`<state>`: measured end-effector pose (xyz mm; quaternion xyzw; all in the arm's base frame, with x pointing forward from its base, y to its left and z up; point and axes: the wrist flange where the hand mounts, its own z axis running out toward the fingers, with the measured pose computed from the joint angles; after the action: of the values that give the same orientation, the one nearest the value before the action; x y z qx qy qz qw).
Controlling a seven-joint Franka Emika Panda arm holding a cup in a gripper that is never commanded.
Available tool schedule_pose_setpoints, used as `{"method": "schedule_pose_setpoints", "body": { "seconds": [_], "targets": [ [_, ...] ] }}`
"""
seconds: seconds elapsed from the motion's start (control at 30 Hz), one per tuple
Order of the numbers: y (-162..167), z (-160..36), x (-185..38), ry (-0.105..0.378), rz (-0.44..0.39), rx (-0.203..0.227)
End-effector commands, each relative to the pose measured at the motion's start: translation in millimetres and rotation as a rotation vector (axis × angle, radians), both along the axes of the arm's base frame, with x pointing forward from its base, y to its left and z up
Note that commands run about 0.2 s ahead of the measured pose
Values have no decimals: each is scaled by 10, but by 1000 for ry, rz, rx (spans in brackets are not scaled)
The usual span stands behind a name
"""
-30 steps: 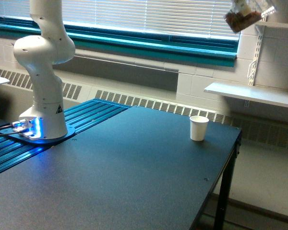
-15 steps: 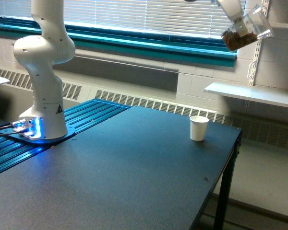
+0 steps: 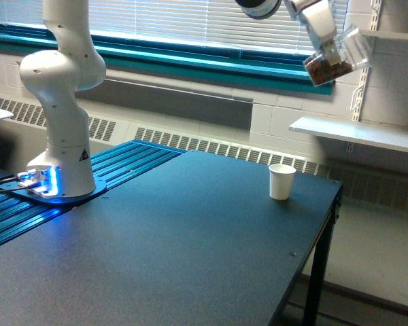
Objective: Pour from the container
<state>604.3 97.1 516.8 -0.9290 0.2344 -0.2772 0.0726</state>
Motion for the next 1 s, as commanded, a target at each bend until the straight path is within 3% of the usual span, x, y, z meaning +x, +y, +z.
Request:
{"method": "schedule_pose_setpoints", "body": {
  "seconds": [0.03, 0.5, 1.0],
  "targets": [
    [367, -9, -193, -28, 22, 4],
    [889, -282, -566, -19, 85, -13],
    [1305, -735, -1054, 56, 158, -35]
  ]
}}
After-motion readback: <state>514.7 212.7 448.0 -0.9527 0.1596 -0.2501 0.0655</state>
